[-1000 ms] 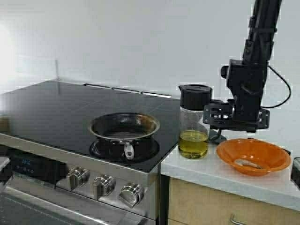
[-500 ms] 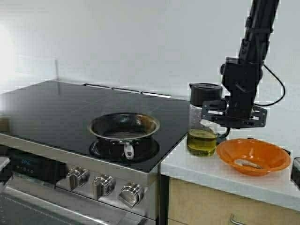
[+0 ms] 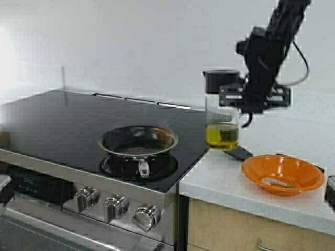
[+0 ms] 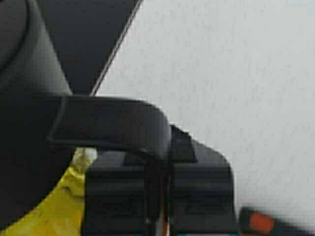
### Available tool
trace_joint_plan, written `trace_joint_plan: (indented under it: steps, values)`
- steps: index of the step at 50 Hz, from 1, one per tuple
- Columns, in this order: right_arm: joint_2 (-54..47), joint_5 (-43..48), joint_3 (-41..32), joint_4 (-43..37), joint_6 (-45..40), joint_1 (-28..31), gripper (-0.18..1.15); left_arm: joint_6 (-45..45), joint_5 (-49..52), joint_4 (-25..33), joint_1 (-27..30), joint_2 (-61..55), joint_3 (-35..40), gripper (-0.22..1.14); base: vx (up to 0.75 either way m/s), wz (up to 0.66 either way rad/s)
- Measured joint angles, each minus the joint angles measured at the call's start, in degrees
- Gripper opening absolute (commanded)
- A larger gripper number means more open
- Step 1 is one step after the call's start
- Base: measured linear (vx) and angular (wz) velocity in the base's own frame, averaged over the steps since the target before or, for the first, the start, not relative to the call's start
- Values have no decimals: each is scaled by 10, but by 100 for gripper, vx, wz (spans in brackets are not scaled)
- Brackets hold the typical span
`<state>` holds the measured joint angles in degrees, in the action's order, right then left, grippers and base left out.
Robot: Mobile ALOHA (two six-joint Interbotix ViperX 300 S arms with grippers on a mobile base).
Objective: Add oil to the pan and cook the shrimp and serve it
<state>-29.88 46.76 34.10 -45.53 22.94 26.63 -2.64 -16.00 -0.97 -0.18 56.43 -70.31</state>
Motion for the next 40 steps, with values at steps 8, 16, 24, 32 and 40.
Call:
trace_joint_plan:
  steps: [8,16,24,32,40]
  values:
    - [9,-21,-47,-75,179,25,8,-1,0,1,0,0,0,3,0,0]
    - [9,-23,-95,-156,353,60,8,-4,0,1,0,0,0,3,0,0]
    - [2,-23,-151,-215,491,82,8,-8,0,1,0,0,0,3,0,0]
    - [-27,-16,-207,-273,621,94,8,-10,0,1,0,0,0,3,0,0]
    - [-65,15,-256,-312,765,106,8,-11,0,1,0,3,0,3,0,0]
